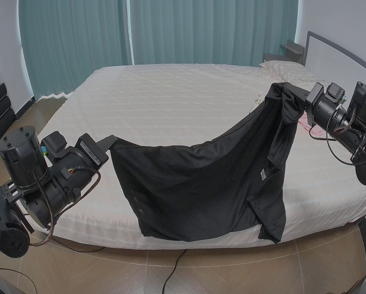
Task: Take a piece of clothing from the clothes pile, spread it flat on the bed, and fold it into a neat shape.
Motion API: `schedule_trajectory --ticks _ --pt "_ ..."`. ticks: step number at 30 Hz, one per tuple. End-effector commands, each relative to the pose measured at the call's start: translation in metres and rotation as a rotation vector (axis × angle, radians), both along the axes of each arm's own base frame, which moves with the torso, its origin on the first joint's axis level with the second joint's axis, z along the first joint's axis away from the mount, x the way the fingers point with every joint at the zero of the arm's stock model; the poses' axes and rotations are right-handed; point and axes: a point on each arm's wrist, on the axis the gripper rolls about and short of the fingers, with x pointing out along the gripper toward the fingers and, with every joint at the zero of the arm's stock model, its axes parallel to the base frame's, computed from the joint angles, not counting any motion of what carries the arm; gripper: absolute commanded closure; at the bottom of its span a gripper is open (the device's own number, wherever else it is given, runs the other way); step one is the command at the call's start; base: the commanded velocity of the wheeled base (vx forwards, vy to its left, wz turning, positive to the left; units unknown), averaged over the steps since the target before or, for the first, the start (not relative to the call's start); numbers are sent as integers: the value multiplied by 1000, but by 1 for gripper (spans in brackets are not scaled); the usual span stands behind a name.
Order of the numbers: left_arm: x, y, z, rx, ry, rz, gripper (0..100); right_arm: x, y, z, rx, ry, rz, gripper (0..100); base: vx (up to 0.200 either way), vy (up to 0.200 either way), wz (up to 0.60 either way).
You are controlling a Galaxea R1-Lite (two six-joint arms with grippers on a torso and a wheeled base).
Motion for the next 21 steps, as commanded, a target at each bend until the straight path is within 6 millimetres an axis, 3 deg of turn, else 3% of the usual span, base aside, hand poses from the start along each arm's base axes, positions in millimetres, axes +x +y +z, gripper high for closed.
schedule_trajectory --ticks 1,13,21 --pt "19 -5 -6 13 20 21 100 7 1 -6 -6 18 1 100 200 0 0" --pt "59 -6 -12 34 26 80 100 15 1 -1 0 -8 -6 100 200 0 0" --pt "86 -7 -7 53 55 73 100 33 -4 -3 -4 -6 -30 100 200 0 0"
